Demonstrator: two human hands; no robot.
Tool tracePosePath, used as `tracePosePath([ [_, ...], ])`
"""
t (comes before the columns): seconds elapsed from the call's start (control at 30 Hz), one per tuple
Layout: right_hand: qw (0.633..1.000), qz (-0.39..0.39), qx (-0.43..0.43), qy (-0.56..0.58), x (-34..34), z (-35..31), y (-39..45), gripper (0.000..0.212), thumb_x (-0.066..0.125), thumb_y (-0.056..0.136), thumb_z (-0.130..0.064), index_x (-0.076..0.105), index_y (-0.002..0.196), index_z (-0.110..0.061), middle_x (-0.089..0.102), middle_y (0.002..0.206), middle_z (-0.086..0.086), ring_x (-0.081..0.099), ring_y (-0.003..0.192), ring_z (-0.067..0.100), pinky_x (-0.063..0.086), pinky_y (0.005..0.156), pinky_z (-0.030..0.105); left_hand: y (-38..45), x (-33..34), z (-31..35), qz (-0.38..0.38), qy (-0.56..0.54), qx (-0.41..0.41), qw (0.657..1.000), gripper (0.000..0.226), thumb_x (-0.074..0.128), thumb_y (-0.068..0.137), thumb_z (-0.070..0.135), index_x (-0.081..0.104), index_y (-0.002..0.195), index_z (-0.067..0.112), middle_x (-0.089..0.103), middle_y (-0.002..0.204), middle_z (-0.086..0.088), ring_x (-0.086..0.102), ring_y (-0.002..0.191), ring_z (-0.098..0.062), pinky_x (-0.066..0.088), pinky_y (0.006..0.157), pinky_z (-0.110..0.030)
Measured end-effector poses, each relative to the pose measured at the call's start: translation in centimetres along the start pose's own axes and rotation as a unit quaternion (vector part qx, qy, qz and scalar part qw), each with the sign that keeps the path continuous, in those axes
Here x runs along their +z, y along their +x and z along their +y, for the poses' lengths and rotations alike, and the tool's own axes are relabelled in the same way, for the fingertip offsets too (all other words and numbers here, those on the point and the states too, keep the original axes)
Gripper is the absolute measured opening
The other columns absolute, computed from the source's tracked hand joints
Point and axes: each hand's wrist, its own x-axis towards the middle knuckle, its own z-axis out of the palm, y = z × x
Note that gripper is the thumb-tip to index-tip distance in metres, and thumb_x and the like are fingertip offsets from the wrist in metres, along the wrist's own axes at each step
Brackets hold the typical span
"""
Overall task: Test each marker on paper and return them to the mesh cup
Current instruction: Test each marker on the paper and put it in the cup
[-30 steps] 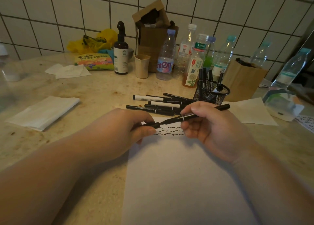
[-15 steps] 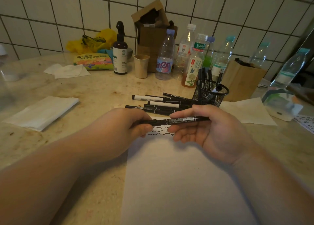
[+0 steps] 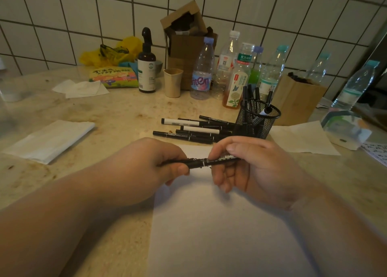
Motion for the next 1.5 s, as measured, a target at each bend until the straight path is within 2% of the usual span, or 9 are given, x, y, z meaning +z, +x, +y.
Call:
tracePosePath([
  [0.2,1.0,0.001,-0.018,0.012,0.1,0.1,0.0,0.036,0.037,0.098,-0.009,0.071,0.095,0.0,0.064,0.073,0.026,0.059,0.062,0.03,0.052,0.056,0.034,-0.3,-0.2,0.0,0.034,0.011,0.034,0.999,0.012,0.057,0.091,0.04,0.069,0.093,0.039,0.065,0.084,0.022,0.058,0.079,0.0,0.047,0.065,-0.02],
  [0.37,0.995,0.056,-0.08,0.026,0.4,0.2,0.8,0.031,0.043,0.094,-0.012,0.072,0.087,-0.004,0.059,0.062,0.017,0.05,0.05,0.023,0.039,0.051,0.032,0.5,0.2,0.2,0.116,-0.112,0.024,0.987,0.012,0.06,0.091,0.035,0.066,0.089,0.045,0.067,0.078,0.023,0.06,0.07,0.006,0.042,0.062,-0.019],
  [0.5,0.985,0.101,-0.135,0.021,0.3,0.1,0.9,0.026,0.049,0.087,-0.015,0.074,0.085,-0.007,0.062,0.063,0.016,0.052,0.054,0.023,0.042,0.052,0.03,1.0,0.4,-0.2,0.096,-0.051,-0.008,0.994,0.034,0.055,0.088,0.049,0.054,0.122,0.046,0.068,0.084,0.019,0.063,0.075,0.003,0.05,0.071,-0.02],
  [0.67,0.927,0.296,-0.231,-0.021,-1.7,-1.2,0.3,0.027,0.044,0.097,-0.005,0.07,0.093,-0.011,0.064,0.068,0.006,0.057,0.061,0.016,0.046,0.056,0.026,1.0,0.4,-0.6,0.118,-0.034,-0.018,0.992,0.033,0.052,0.088,0.055,0.054,0.12,0.047,0.066,0.086,0.017,0.063,0.077,-0.002,0.055,0.075,-0.028],
  [0.87,0.853,0.477,-0.197,-0.074,-2.6,-1.8,0.5,0.02,0.054,0.097,-0.016,0.071,0.087,-0.022,0.052,0.058,-0.005,0.048,0.05,0.008,0.039,0.05,0.026,1.0,0.5,-0.4,0.114,-0.008,-0.023,0.993,0.029,0.05,0.09,0.053,0.054,0.118,0.045,0.065,0.088,0.018,0.06,0.079,0.0,0.05,0.072,-0.02],
  [0.97,0.848,0.492,-0.192,-0.039,-3.0,-2.1,0.6,0.01,0.06,0.096,-0.02,0.068,0.09,-0.016,0.047,0.059,-0.005,0.044,0.051,0.007,0.038,0.05,0.024,1.0,0.5,-0.6,0.117,-0.009,-0.025,0.993,0.027,0.049,0.09,0.054,0.054,0.116,0.047,0.065,0.089,0.021,0.061,0.08,0.001,0.049,0.07,-0.017],
  [1.03,0.861,0.468,-0.201,-0.003,-3.1,-2.3,0.7,0.006,0.062,0.096,-0.021,0.066,0.094,-0.017,0.056,0.063,-0.006,0.054,0.055,0.007,0.045,0.057,0.025,1.1,0.6,-0.6,0.117,-0.011,-0.024,0.993,0.026,0.049,0.09,0.054,0.055,0.115,0.047,0.065,0.089,0.021,0.061,0.08,0.001,0.047,0.068,-0.014],
  [1.23,0.895,0.377,-0.239,0.019,-3.1,-2.5,0.9,0.016,0.046,0.103,-0.012,0.058,0.099,-0.021,0.072,0.104,0.009,0.071,0.095,0.023,0.053,0.075,0.034,1.1,0.6,-0.6,0.12,-0.009,-0.022,0.993,0.024,0.05,0.091,0.052,0.055,0.114,0.047,0.064,0.088,0.02,0.06,0.079,0.001,0.049,0.07,-0.018],
  [1.5,0.848,0.463,-0.21,-0.153,-3.8,-1.6,1.6,0.024,0.044,0.106,-0.021,0.063,0.114,-0.031,0.073,0.095,0.003,0.072,0.086,0.015,0.054,0.069,0.025,1.3,0.4,-0.7,0.124,-0.012,-0.023,0.992,0.021,0.052,0.092,0.05,0.056,0.113,0.045,0.063,0.088,0.02,0.059,0.078,0.001,0.05,0.071,-0.019],
])
